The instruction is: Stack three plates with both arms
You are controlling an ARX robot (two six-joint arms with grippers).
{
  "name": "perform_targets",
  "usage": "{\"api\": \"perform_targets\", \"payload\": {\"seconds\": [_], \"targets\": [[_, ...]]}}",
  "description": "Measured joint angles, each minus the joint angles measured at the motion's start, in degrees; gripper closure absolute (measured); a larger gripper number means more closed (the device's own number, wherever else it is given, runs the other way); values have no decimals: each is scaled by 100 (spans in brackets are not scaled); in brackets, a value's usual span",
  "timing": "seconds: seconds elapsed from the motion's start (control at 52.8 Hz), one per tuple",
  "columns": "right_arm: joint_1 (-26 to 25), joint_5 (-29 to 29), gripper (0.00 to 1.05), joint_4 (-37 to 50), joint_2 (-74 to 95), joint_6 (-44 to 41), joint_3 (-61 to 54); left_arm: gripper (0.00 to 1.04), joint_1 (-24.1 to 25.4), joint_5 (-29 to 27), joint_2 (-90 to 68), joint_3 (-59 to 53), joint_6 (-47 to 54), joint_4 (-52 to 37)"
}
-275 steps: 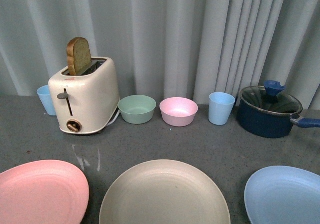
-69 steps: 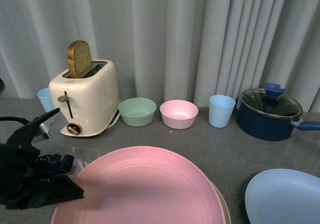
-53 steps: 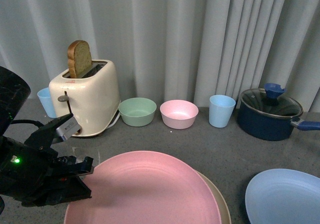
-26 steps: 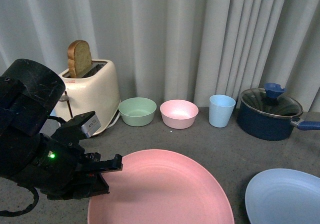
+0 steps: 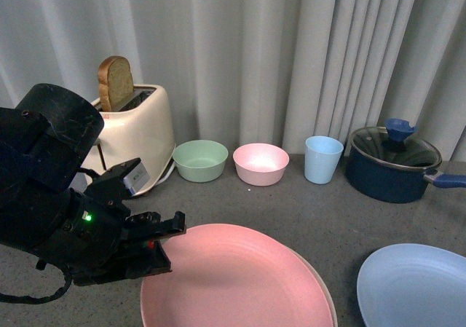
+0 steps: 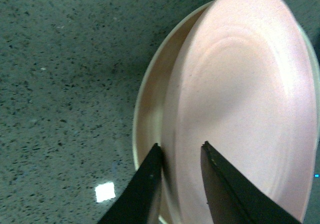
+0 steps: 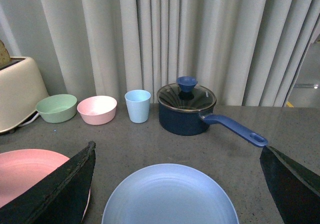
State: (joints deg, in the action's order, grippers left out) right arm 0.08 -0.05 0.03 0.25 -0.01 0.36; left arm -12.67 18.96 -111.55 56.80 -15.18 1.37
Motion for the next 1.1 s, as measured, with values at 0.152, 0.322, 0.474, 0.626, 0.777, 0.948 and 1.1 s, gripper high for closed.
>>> {"api": "perform_targets", "payload": {"seconds": [0.152,0.322,0.474,0.626,0.777,0.948,1.1], "targets": [[0,-2,7,0,0,0,0,50,131,363,243,-22,-308,-142],[0,0,7,0,0,0,0,22,505,610,649,-175,-503,-393],[0,0,7,0,0,0,0,8,1126,483,1005,-645,-463,-968],[0,0,7,0,0,0,0,7,2149,-282,1639,-1556,-63,-2776],[0,-2,7,0,0,0,0,7,2420,-479,1906,-1683,177,-3016],[0,2,7,0,0,0,0,29,2175,-997,1582,-2710,1034,-5825],[0,0,7,0,0,0,0,54,1998,-1165,2205,-3497,1342,-6867]]}}
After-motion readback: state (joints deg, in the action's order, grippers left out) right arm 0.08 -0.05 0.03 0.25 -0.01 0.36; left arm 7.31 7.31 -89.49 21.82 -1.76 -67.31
